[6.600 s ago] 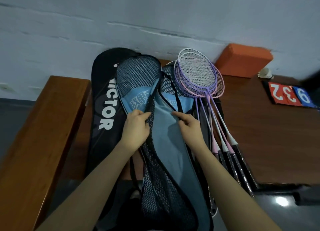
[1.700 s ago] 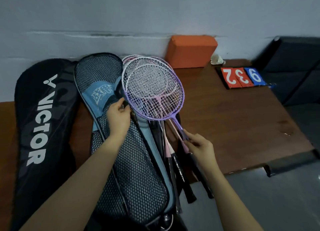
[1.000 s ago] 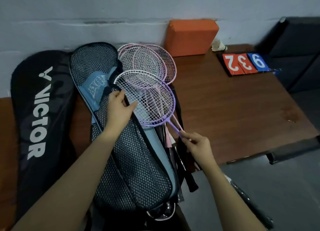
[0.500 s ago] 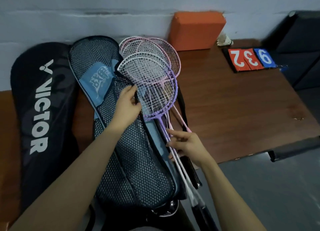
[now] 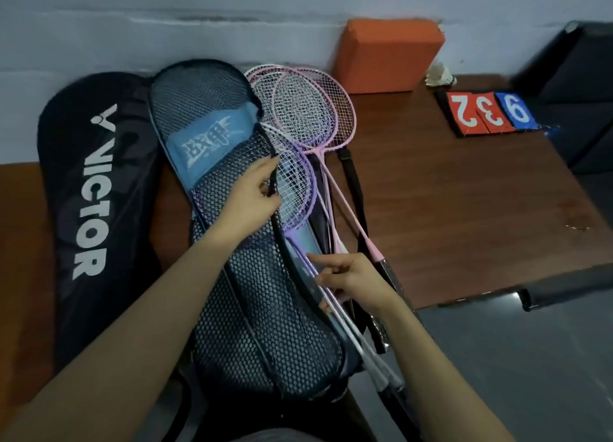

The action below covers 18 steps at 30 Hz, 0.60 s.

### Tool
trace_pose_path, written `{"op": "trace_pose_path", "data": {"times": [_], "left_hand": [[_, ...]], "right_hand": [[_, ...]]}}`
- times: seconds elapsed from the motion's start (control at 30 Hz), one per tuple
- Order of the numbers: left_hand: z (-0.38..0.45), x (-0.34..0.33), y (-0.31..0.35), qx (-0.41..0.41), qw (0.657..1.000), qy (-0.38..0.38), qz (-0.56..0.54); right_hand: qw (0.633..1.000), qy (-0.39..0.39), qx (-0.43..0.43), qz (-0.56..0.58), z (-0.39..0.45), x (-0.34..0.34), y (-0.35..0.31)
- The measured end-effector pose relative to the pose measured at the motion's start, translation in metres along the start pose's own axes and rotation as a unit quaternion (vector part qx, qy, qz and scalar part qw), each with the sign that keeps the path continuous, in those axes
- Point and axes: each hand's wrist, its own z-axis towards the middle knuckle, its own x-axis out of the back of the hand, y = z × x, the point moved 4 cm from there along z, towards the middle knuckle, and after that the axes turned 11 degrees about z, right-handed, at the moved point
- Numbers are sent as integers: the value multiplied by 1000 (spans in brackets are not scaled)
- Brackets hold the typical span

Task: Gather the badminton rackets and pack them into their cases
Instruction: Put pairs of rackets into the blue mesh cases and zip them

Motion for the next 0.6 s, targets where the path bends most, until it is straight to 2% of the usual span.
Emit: {"op": "trace_pose_path", "data": {"times": [0.17,0.3,0.4,0.5,0.6], "left_hand": [[-13,-4,-3,-9,1000,-18,4],[-27,-1,-20,16,998,50,28],[-45,-7,-34,31,996,67,42],[-66,-15,-40,31,994,104,15],[-74,-14,-43,47,989,138,-37]], "right_hand": [[1000,6,10,19,8,-9,-7],[998,11,7,66,15,-12,-19],[995,8,0,101,22,-19,-32],[989,29,-3,143,32,-26,-39],[988,73,12,137,41,-32,-38]]}}
